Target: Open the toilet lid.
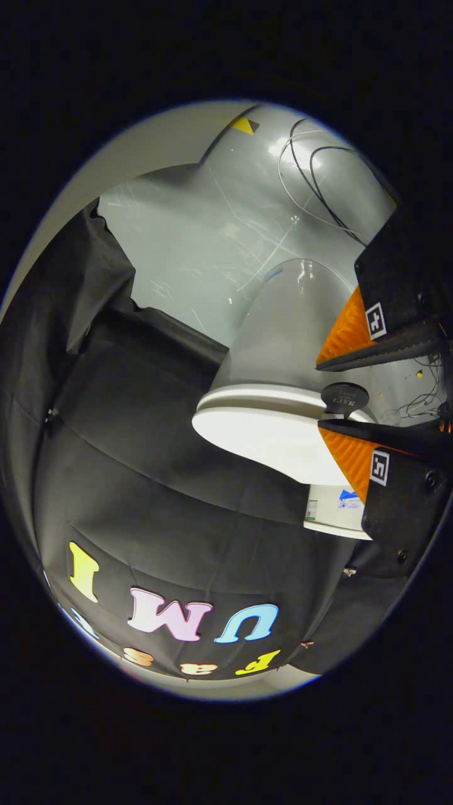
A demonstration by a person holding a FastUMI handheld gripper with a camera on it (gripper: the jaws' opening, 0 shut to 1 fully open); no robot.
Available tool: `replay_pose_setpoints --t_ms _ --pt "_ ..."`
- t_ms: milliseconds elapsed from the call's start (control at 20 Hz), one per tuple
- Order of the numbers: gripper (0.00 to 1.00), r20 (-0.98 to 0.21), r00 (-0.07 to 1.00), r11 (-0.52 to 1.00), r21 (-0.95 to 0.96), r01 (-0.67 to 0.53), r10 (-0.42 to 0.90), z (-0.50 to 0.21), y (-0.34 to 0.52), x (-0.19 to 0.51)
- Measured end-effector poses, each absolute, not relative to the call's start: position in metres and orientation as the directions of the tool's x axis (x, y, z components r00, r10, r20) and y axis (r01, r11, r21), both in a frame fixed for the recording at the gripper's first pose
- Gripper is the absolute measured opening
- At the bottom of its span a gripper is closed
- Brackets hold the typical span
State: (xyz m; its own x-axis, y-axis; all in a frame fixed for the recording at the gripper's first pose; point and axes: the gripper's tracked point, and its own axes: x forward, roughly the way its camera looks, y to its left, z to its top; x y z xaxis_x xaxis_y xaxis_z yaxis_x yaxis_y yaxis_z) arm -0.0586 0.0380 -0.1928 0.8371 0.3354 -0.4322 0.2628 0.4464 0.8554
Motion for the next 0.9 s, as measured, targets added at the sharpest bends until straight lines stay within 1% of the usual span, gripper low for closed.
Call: replay_pose_setpoints --t_ms 100,150,250,350,400,450,550,700,800,850,900 --pt "0.36 -0.435 0.831 0.432 0.860 0.270 0.346 -0.195 0.042 -0.059" --pt "0.29 -0.414 0.839 0.417 0.872 0.255 0.354 -0.193 0.043 -0.056" --pt "0.29 -0.411 0.821 0.400 0.882 0.249 0.396 -0.194 0.051 -0.060" --pt "0.30 -0.428 0.814 0.389 0.879 0.275 0.392 -0.196 0.042 -0.069" --pt "0.21 -0.425 0.825 0.398 0.876 0.272 0.372 -0.198 0.044 -0.060" --pt "0.13 -0.428 0.815 0.403 0.876 0.266 0.392 -0.202 0.046 -0.061" --pt "0.15 -0.418 0.812 0.371 0.888 0.271 0.407 -0.198 0.054 -0.062" --pt "0.12 -0.424 0.802 0.351 0.891 0.287 0.420 -0.197 0.055 -0.062" --pt "0.11 -0.424 0.816 0.364 0.887 0.285 0.393 -0.200 0.050 -0.055" --pt "0.05 -0.431 0.811 0.357 0.886 0.297 0.396 -0.194 0.042 -0.065" --pt "0.05 -0.431 0.812 0.366 0.884 0.292 0.393 -0.196 0.049 -0.061"
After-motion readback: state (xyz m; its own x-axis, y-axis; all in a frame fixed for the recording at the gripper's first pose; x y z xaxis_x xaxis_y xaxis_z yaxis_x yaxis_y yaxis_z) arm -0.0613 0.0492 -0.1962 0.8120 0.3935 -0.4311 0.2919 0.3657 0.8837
